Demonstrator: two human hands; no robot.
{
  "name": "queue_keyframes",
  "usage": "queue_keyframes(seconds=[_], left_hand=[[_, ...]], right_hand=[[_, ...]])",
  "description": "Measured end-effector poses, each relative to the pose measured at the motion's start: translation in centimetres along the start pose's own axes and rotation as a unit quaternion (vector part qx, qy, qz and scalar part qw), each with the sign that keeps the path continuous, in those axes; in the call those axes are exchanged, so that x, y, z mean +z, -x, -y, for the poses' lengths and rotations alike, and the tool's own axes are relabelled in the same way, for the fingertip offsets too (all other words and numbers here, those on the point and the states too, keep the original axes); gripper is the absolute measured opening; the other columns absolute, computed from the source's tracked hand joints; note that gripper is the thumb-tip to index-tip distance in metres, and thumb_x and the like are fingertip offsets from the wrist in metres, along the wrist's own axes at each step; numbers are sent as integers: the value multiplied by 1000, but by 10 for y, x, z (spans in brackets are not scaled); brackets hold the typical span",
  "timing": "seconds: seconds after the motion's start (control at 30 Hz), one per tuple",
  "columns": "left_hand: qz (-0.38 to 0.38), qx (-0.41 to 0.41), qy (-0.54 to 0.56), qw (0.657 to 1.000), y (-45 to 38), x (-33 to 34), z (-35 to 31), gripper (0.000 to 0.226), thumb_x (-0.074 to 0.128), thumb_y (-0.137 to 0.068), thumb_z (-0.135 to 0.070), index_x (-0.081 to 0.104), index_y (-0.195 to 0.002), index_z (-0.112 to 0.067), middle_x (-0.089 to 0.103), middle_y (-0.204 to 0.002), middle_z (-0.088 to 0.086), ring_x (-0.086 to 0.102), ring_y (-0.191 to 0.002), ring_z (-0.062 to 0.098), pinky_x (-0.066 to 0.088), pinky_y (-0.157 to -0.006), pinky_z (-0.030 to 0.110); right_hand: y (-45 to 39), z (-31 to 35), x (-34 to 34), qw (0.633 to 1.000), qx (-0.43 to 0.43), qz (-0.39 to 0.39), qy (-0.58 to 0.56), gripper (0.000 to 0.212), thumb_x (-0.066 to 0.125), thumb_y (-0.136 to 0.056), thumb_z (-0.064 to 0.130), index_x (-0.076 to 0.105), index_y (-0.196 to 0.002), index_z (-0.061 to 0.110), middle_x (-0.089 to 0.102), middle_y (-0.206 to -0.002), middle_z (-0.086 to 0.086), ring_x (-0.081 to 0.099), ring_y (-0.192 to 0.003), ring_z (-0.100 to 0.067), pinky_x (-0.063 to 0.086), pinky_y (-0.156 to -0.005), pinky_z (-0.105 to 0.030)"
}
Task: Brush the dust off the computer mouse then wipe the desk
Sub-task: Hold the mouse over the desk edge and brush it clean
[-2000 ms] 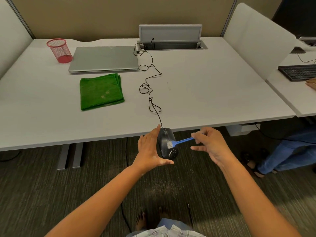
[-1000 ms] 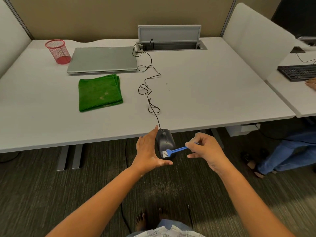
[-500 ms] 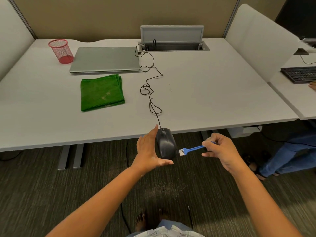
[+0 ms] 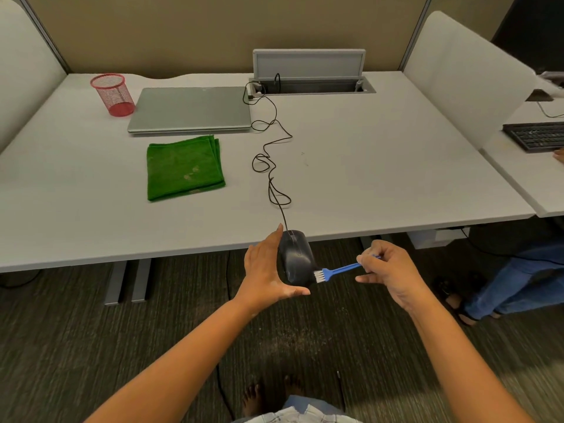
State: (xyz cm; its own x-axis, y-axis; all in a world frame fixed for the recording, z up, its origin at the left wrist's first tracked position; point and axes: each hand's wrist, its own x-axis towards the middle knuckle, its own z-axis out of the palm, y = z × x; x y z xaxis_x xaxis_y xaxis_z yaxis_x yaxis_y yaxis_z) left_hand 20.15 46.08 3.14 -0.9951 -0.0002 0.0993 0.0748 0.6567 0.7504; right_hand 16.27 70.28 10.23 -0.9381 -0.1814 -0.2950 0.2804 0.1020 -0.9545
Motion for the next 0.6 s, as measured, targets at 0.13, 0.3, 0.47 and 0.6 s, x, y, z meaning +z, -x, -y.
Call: queue_keyframes(seconds=[0.13, 0.3, 0.47, 0.6], left_hand=[[-4, 0, -1, 1000, -1, 1, 3, 128, 72, -39, -75, -4, -139, -47, 33, -139, -7, 28, -125, 12, 13, -106, 35], [-5, 2, 0, 1000, -1, 2, 3, 127, 70, -40, -77, -4, -138, -47, 34, -137, -6, 30, -123, 12, 15, -104, 34], [-7, 14, 4, 1000, 2, 2, 2, 124, 69, -42, -77, -4, -138, -48, 35, -137, -4, 29, -123, 11, 16, -107, 39], [-6, 16, 4, 1000, 4, 0, 3, 123, 68, -42, -78, -5, -137, -49, 33, -138, -4, 23, -121, 1, 13, -106, 36]], right_hand=[[0, 3, -2, 1000, 6, -14, -15, 36, 65, -79, 1, 55, -50, 21, 56, -62, 1, 62, -61, -7, 56, -55, -26], [1, 11, 18, 999, -12, 34, -27, 34, 67, -77, 3, 59, -51, 24, 59, -61, 6, 61, -60, -6, 56, -54, -26], [4, 10, 40, 996, -27, 72, 41, 33, 67, -78, 3, 58, -54, 24, 59, -67, 2, 63, -65, -9, 57, -58, -28], [2, 8, 42, 995, -29, 69, 62, 28, 68, -78, 3, 57, -58, 19, 60, -68, 0, 64, -67, -10, 56, -57, -26]])
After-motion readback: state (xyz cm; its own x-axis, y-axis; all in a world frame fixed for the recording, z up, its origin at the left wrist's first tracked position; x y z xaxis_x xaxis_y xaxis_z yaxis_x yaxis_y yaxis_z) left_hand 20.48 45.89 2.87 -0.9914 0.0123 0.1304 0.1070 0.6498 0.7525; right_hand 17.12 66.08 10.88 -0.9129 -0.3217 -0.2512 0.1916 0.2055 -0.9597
